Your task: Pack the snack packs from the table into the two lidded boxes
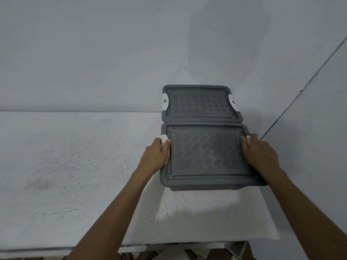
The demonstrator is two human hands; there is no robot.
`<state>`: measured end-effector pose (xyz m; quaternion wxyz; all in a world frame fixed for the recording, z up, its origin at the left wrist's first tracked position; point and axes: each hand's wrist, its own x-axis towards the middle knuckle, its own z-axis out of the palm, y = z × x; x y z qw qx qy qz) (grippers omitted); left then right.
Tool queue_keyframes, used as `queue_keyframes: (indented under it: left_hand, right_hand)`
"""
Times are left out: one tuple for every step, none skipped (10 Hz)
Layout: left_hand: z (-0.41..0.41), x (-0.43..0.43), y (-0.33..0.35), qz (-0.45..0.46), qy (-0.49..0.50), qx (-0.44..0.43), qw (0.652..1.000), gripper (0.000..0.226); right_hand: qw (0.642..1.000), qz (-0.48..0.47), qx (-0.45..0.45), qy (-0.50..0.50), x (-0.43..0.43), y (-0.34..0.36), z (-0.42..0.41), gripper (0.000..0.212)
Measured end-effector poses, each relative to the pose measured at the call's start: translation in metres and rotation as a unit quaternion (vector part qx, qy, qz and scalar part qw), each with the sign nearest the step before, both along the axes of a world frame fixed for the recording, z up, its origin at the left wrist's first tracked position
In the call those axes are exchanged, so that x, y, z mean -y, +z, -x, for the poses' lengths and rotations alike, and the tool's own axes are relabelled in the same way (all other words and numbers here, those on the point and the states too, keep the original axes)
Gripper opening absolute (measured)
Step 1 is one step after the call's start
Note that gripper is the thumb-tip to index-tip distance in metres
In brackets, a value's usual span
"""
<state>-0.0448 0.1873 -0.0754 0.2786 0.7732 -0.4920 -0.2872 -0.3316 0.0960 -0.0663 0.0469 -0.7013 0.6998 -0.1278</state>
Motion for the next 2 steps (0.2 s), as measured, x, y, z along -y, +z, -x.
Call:
queue_keyframes:
  left_hand:
    - [-0.007,-0.006,0.004,-0.019,-0.02,-0.083,0.996,0.053]
    - [-0.021,-0.02,0.003,-0.039,-0.058,-0.143,0.987,0.053]
  right_hand:
    - [0.997,0.065,-0.046,0.008,-0.007,0.0,-0.001,0.038]
    - [0.994,0.084,-0.062,0.02,-0.019,0.003,-0.004,0.036]
